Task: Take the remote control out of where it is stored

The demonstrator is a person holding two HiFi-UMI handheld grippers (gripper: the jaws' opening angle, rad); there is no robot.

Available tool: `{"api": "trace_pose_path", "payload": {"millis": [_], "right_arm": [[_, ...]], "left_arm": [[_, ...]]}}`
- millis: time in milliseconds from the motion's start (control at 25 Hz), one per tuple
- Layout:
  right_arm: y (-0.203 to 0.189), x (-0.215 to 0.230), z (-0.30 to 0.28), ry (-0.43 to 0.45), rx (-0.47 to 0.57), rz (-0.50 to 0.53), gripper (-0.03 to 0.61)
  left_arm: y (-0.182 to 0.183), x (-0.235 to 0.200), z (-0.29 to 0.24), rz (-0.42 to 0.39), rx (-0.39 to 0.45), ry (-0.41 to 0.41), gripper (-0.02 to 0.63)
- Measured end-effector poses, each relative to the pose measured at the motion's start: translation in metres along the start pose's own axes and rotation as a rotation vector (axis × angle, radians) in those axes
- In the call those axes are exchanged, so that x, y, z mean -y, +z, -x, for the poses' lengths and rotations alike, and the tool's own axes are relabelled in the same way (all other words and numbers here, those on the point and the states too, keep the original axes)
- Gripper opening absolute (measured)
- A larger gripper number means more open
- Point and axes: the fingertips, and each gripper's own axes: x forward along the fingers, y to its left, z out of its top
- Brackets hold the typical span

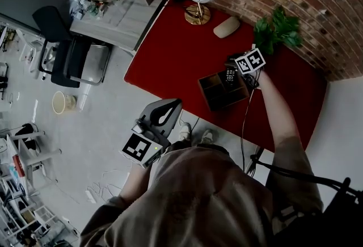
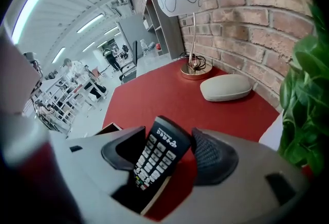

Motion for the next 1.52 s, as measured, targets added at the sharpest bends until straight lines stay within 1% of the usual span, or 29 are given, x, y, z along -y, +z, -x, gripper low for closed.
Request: {"api": "trace_pose_path", "payload": {"millis": [160,440,560,720,840,920,1040,1160,1400,1520], "right_arm": [[0.000,-0.002,-0.001,0.018,0.003,-0.019,0.274],[0.004,-0.014,0.002,0.058,-0.010,0.007,0.261],[0.005,-0.020,0.005,0.062,-0.023,0.016,0.256],[0.004,-0.024,0.014,0.062,-0.030,0.000,0.250],[0.001,-0.021,0.020,0.038,-0.021,-0.016,0.247],[0.000,-0.017,0.025,0.006,-0.006,-0.036,0.244],[0.003,-0.013,0.033,-0.047,0.041,-0.074,0.242],[0.004,-0.013,0.037,-0.075,0.079,-0.091,0.238],[0.006,-0.020,0.043,-0.107,0.106,-0.061,0.233],[0.010,-0.023,0.050,-0.130,0.142,-0.054,0.232]], "left_arm": [[-0.001,0.001,0.002,0.000,-0.001,0.002,0.011],[-0.002,0.001,0.003,-0.001,0.000,0.003,0.011],[-0.002,0.001,0.003,-0.004,0.002,-0.001,0.011],[-0.001,0.002,0.004,-0.006,0.009,-0.010,0.011],[0.000,0.004,0.003,-0.005,0.012,-0.016,0.011],[0.000,0.006,0.004,-0.005,0.016,-0.020,0.011],[0.001,0.008,0.005,-0.007,0.019,-0.024,0.011],[0.000,0.010,0.006,-0.007,0.021,-0.027,0.011],[-0.003,0.013,0.010,-0.014,0.019,-0.032,0.011],[0.000,0.015,0.013,-0.014,0.027,-0.027,0.011]]}}
